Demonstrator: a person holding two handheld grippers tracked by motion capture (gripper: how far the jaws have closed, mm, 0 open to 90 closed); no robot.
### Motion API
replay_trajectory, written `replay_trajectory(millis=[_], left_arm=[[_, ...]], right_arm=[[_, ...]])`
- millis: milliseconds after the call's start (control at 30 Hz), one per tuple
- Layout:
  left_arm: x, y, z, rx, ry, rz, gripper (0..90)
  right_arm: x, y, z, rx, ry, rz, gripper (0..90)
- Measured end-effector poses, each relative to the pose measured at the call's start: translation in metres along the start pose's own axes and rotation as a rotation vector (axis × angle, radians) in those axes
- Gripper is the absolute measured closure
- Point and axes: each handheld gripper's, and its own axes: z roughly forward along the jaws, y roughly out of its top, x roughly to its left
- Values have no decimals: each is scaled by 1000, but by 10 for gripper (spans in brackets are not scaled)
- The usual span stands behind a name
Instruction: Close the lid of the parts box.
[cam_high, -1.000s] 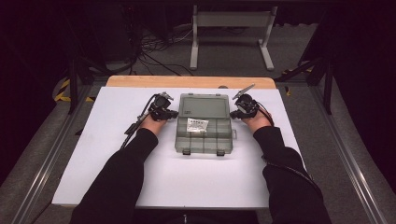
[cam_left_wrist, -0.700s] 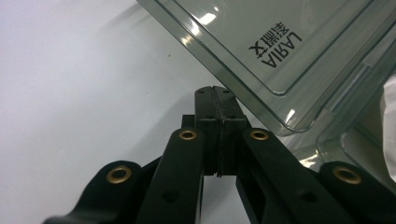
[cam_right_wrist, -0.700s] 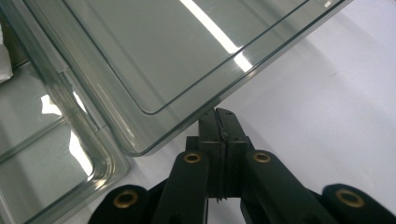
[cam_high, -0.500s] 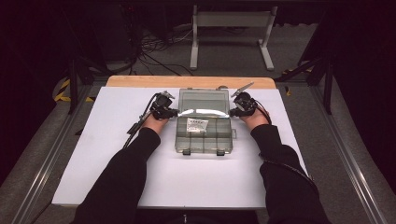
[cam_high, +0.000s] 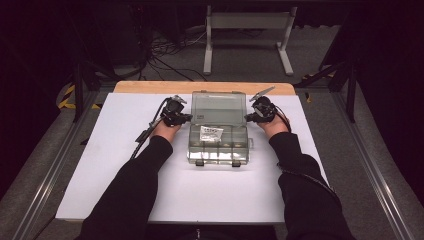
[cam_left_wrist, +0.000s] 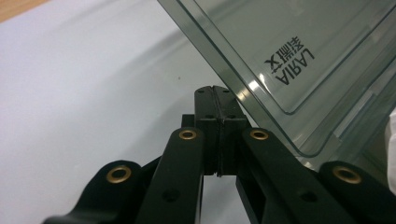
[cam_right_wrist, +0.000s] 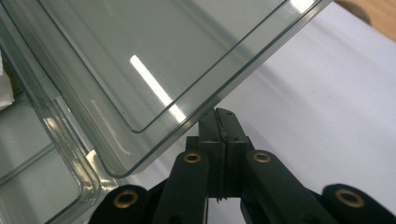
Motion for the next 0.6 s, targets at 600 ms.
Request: replay_trajectory(millis=[600], left_arm=[[-4, 6, -17, -63, 21, 24, 896]], right_arm=[[3, 7, -17, -97, -26, -12, 900]])
